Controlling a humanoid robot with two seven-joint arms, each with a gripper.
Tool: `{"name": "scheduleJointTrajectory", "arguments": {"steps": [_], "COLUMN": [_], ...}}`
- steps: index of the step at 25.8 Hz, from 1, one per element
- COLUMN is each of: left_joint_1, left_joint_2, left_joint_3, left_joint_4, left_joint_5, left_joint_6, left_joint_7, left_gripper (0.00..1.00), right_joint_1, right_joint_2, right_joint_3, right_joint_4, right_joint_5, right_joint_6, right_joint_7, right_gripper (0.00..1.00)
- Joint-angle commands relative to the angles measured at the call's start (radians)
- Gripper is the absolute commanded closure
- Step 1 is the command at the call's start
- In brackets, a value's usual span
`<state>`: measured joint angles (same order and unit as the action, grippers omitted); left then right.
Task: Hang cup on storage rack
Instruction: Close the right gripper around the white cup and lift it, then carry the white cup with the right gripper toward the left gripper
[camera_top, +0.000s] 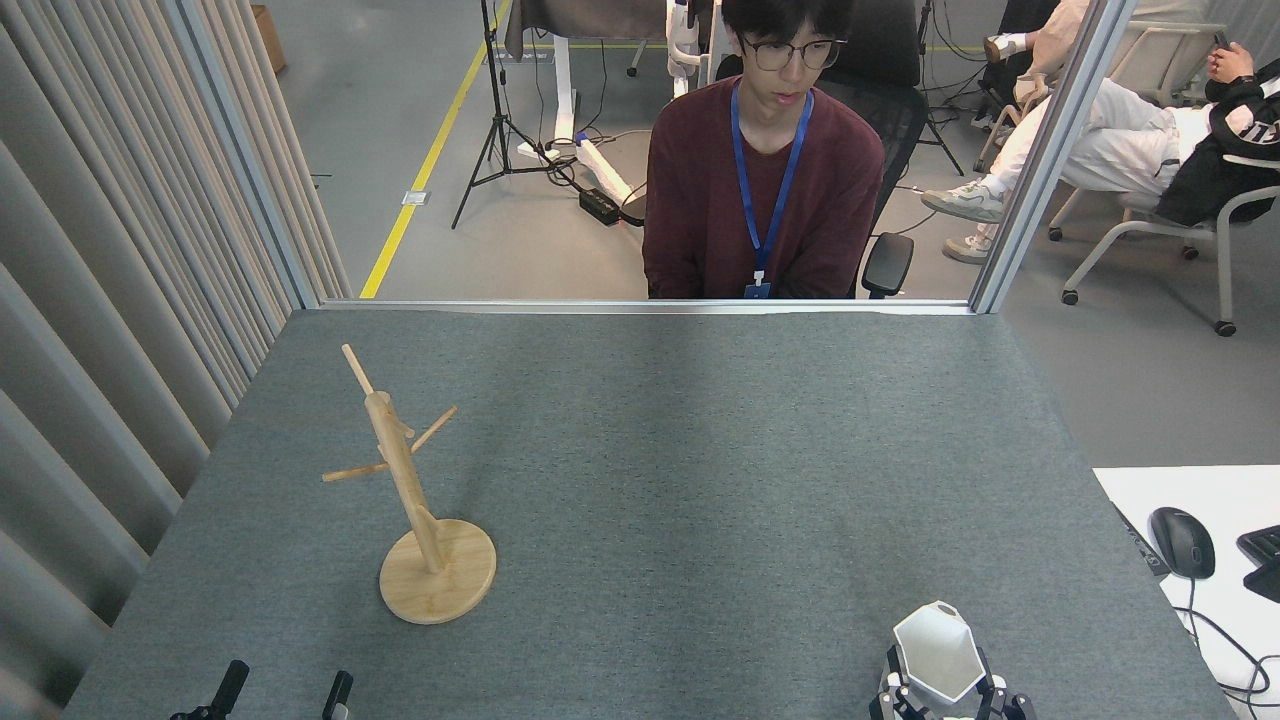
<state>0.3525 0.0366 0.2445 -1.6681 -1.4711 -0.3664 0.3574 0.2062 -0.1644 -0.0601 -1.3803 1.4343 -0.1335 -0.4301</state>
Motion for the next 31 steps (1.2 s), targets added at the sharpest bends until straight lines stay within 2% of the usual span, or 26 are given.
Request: {"name": "scheduleJointTrajectory", "arguments": {"steps": [1,6,9,12,16,19,28,31], "left_joint_1": [0.000,0.000,-0.003,-0.015,-0.040,-0.043,-0.053,-0.061], "left_joint_2": [-0.001,0.000,-0.001,-0.014,-0.026,-0.029,-0.032,-0.038], "left_joint_3": [-0.004,-0.126,-0.241,-0.353,-0.439,-0.458,-0.455,-0.455], "left_joint_4": [-0.012,-0.013,-0.013,-0.004,0.008,0.005,0.005,0.005], "left_joint_5": [0.000,-0.017,-0.166,-0.350,-0.420,-0.426,-0.423,-0.423], "left_joint_6": [-0.002,-0.009,-0.011,-0.002,0.020,0.030,0.032,0.032], "left_joint_7": [0.000,0.040,0.043,0.043,0.023,-0.003,-0.012,-0.012], "left_gripper": [0.01,0.01,0.01,0.01,0.01,0.01,0.01,0.01], "right_joint_1": [0.004,0.013,-0.004,-0.054,-0.057,-0.054,-0.018,-0.011], "right_joint_2": [0.005,0.025,0.089,0.112,0.183,0.215,0.209,0.207], "right_joint_3": [-0.006,0.005,0.069,0.154,0.276,0.344,0.487,0.514], "right_joint_4": [-0.051,-0.230,-0.260,-0.258,-0.249,-0.237,-0.224,-0.206], "right_joint_5": [0.001,-0.003,0.018,0.092,0.199,0.262,0.270,0.294], "right_joint_6": [-0.005,-0.044,-0.060,-0.054,-0.040,-0.026,0.006,0.018], "right_joint_7": [-0.021,-0.042,-0.039,-0.036,-0.033,-0.035,-0.039,-0.041], "right_gripper": [0.43,0.43,0.43,0.43,0.43,0.43,0.42,0.42]}}
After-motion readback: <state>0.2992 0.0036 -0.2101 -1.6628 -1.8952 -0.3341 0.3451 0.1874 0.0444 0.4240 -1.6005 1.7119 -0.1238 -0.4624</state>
